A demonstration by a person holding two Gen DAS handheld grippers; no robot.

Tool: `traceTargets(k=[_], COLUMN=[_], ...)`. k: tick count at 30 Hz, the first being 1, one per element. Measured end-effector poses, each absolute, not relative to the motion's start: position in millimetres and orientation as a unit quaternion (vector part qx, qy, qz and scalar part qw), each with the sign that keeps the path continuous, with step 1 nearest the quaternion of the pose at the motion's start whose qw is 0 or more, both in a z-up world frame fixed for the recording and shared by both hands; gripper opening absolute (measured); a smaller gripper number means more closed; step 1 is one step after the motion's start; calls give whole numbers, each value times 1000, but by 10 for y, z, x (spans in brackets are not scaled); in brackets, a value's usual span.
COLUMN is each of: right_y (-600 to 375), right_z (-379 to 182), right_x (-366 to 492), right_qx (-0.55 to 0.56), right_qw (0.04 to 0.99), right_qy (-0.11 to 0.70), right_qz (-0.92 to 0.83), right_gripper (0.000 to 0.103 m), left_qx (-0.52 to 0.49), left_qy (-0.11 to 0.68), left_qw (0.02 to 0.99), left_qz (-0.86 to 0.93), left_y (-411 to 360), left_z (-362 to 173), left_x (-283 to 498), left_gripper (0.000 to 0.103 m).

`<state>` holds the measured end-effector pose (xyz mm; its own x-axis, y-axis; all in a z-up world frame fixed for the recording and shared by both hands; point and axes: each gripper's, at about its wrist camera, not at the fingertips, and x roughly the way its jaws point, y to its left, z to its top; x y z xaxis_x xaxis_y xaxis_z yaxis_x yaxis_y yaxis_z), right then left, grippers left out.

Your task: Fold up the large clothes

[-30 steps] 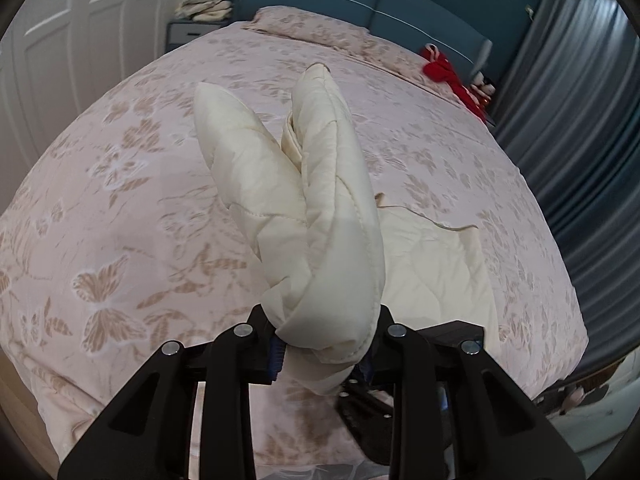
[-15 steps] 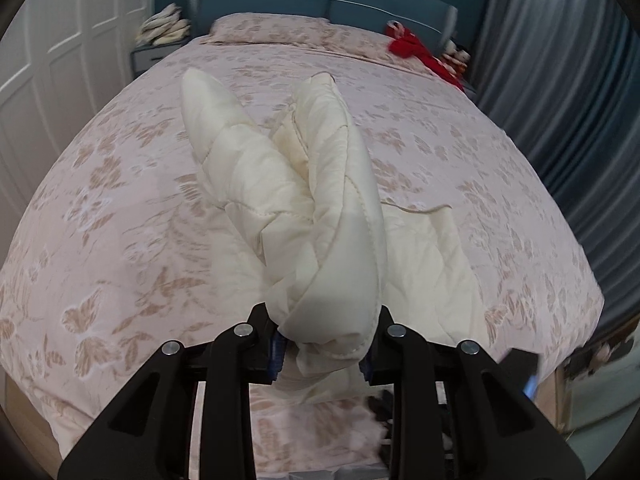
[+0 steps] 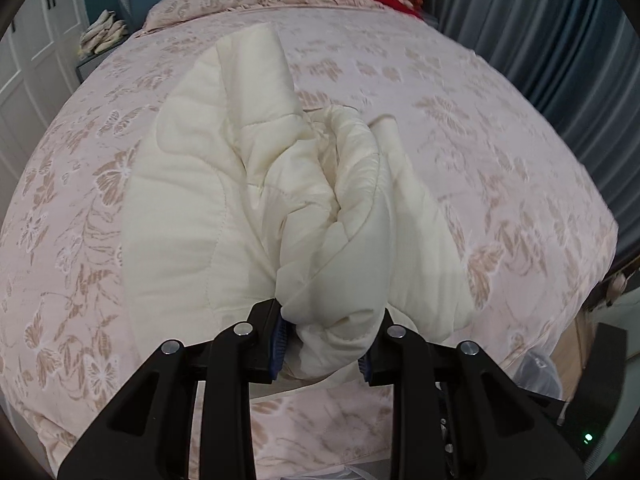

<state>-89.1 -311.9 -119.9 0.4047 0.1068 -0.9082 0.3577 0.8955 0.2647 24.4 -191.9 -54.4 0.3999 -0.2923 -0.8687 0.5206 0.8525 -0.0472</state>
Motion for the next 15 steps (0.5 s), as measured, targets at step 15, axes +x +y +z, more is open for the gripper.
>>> traceTargets(k=[15], right_y=[-3251], right_z=[-956], right_x=[-991], right_qx=[228], right_qw=[821], right_qy=[515], right_qz=[-95], right_gripper=[22], left_qx=[115], left_qy=[478], left_qw=[836], left_qz=[-245], left_y=[-1895], left_z=[-431], left_x=[112], left_gripper=[55])
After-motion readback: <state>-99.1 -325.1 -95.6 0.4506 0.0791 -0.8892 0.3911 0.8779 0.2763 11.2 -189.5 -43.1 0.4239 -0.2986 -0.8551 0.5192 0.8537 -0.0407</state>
